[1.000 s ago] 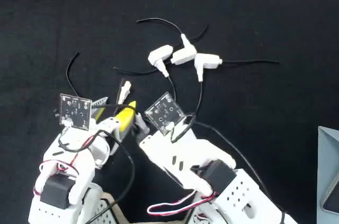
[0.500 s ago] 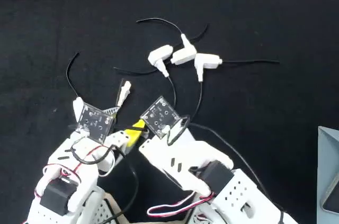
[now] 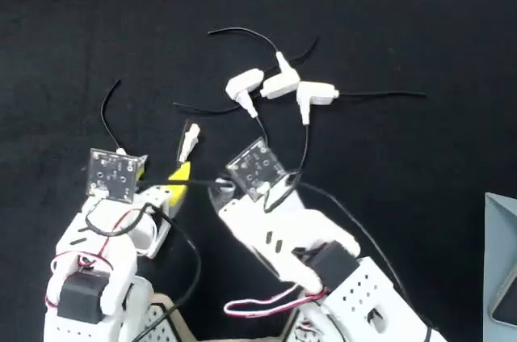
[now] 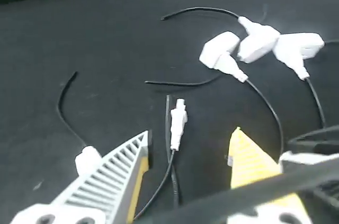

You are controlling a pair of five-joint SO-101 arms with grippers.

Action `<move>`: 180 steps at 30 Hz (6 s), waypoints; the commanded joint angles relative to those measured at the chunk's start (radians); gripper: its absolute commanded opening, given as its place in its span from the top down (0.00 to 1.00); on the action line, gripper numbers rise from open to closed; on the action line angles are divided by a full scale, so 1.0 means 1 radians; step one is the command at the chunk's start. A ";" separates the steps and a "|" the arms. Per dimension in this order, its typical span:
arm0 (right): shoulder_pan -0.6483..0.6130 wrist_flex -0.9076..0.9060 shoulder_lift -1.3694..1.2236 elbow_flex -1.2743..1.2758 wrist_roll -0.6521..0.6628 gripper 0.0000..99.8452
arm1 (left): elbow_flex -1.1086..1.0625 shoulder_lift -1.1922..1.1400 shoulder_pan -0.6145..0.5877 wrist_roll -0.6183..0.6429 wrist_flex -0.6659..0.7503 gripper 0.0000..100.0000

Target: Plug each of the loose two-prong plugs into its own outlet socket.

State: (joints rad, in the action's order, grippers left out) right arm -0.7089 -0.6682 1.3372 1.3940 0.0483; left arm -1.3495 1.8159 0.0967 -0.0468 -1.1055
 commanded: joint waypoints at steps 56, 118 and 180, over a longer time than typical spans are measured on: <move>0.224 0.028 0.008 -0.021 0.006 0.99 | 0.479 -1.398 0.012 -0.440 -0.074 0.91; 0.252 0.029 0.007 -0.021 0.006 0.99 | 0.366 -1.398 -0.073 -0.391 0.089 0.88; 0.350 0.028 0.008 -0.051 0.006 0.99 | 0.651 -1.398 0.088 -0.164 -0.084 0.74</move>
State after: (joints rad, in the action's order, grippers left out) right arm -0.3698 -0.6360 1.3372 1.3940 0.0483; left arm -0.7833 0.3997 0.0675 -0.2816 -1.1162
